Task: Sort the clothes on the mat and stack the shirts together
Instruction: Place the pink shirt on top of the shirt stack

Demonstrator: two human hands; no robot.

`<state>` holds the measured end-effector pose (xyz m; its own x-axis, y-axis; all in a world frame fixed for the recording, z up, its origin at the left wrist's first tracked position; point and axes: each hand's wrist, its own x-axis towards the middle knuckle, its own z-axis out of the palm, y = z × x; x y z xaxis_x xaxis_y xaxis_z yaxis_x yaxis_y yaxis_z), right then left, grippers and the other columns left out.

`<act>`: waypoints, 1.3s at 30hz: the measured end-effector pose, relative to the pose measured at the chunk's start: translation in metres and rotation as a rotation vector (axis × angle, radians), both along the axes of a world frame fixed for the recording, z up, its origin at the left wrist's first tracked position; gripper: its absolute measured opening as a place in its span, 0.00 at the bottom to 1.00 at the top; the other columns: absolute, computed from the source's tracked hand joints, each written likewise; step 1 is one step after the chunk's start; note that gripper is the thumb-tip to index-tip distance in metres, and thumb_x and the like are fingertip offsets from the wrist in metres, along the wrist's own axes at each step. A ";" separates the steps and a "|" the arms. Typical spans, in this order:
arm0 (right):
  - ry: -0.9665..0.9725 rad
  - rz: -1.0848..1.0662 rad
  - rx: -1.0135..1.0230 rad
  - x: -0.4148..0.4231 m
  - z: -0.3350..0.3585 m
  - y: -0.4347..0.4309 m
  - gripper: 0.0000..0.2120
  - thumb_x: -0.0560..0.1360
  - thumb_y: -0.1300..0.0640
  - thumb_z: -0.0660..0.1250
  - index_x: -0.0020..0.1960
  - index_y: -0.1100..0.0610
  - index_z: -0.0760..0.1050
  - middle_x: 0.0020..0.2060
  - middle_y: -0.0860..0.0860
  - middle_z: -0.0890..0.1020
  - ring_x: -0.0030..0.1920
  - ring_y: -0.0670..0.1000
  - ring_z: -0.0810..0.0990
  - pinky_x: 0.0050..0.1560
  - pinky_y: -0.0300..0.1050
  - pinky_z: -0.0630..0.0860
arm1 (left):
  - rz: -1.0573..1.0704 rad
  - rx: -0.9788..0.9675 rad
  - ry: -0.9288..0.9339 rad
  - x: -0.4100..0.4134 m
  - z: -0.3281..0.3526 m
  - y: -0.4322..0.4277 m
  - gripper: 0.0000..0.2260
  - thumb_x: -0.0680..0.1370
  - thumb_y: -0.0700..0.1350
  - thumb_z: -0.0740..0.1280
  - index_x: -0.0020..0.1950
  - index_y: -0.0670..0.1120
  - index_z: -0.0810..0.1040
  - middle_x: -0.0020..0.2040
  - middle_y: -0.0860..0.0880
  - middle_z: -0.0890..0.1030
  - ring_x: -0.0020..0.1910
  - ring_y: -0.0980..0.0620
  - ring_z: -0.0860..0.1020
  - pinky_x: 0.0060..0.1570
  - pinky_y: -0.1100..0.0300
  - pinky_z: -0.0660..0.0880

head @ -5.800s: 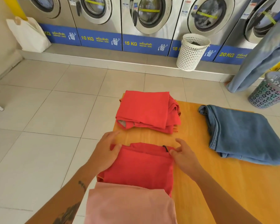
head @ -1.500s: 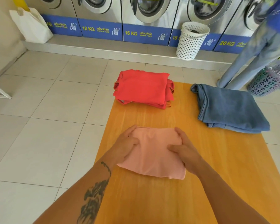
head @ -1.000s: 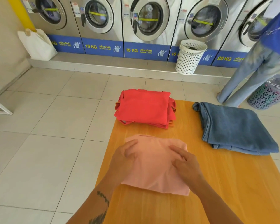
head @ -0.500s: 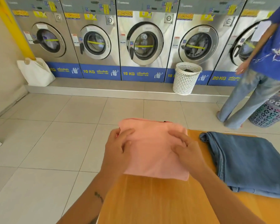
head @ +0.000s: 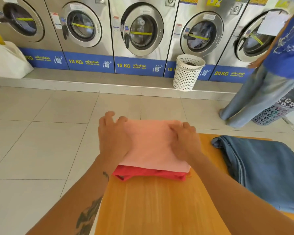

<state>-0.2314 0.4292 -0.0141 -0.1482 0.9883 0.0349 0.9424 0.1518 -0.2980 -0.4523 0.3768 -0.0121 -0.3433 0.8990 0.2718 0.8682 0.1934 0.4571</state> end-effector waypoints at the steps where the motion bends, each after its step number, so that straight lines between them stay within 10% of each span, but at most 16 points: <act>1: -0.115 -0.036 0.083 -0.007 0.006 -0.001 0.24 0.73 0.58 0.62 0.68 0.46 0.70 0.68 0.55 0.66 0.68 0.63 0.64 0.64 0.56 0.65 | -0.108 0.084 0.069 0.008 0.005 0.002 0.19 0.71 0.41 0.59 0.59 0.50 0.78 0.67 0.45 0.68 0.66 0.42 0.65 0.64 0.46 0.67; 9: -0.097 0.293 -0.064 -0.016 -0.024 -0.004 0.28 0.81 0.43 0.42 0.79 0.49 0.50 0.80 0.50 0.49 0.79 0.57 0.43 0.76 0.63 0.47 | -0.306 -0.111 0.153 0.007 -0.044 0.014 0.23 0.80 0.53 0.47 0.74 0.53 0.65 0.72 0.52 0.68 0.72 0.50 0.61 0.73 0.48 0.55; 14: 0.034 0.316 -0.232 -0.011 -0.029 0.046 0.31 0.80 0.37 0.47 0.80 0.46 0.50 0.80 0.49 0.51 0.79 0.54 0.47 0.77 0.60 0.46 | -0.163 -0.314 -0.095 0.006 -0.051 0.037 0.26 0.76 0.62 0.44 0.75 0.64 0.55 0.78 0.55 0.55 0.78 0.49 0.47 0.73 0.37 0.45; 20: 0.271 0.218 -0.295 0.004 -0.036 0.055 0.27 0.82 0.42 0.51 0.79 0.45 0.53 0.77 0.50 0.62 0.76 0.53 0.59 0.77 0.58 0.50 | -0.053 -0.350 -0.167 0.010 -0.049 0.039 0.27 0.75 0.66 0.46 0.73 0.64 0.58 0.78 0.51 0.56 0.76 0.45 0.53 0.71 0.38 0.55; 30: -0.083 0.234 -0.294 -0.001 -0.007 0.053 0.29 0.81 0.42 0.47 0.80 0.47 0.47 0.80 0.52 0.51 0.79 0.55 0.50 0.75 0.66 0.41 | -0.148 -0.271 -0.331 -0.045 -0.061 0.015 0.23 0.82 0.60 0.45 0.76 0.59 0.60 0.76 0.53 0.65 0.73 0.49 0.64 0.71 0.46 0.59; 36: -0.154 0.318 0.200 -0.023 0.012 0.002 0.30 0.77 0.44 0.48 0.77 0.52 0.57 0.79 0.56 0.57 0.79 0.58 0.52 0.73 0.70 0.44 | -0.097 0.116 -0.013 -0.021 -0.010 0.017 0.22 0.79 0.49 0.50 0.70 0.49 0.72 0.72 0.47 0.70 0.71 0.46 0.66 0.71 0.39 0.58; 39: -0.066 0.330 0.075 -0.021 -0.004 -0.015 0.29 0.78 0.42 0.47 0.77 0.50 0.57 0.78 0.55 0.57 0.78 0.57 0.52 0.75 0.66 0.46 | -0.282 0.044 0.149 0.012 -0.008 0.011 0.24 0.77 0.52 0.49 0.72 0.53 0.69 0.74 0.50 0.67 0.74 0.48 0.61 0.72 0.36 0.50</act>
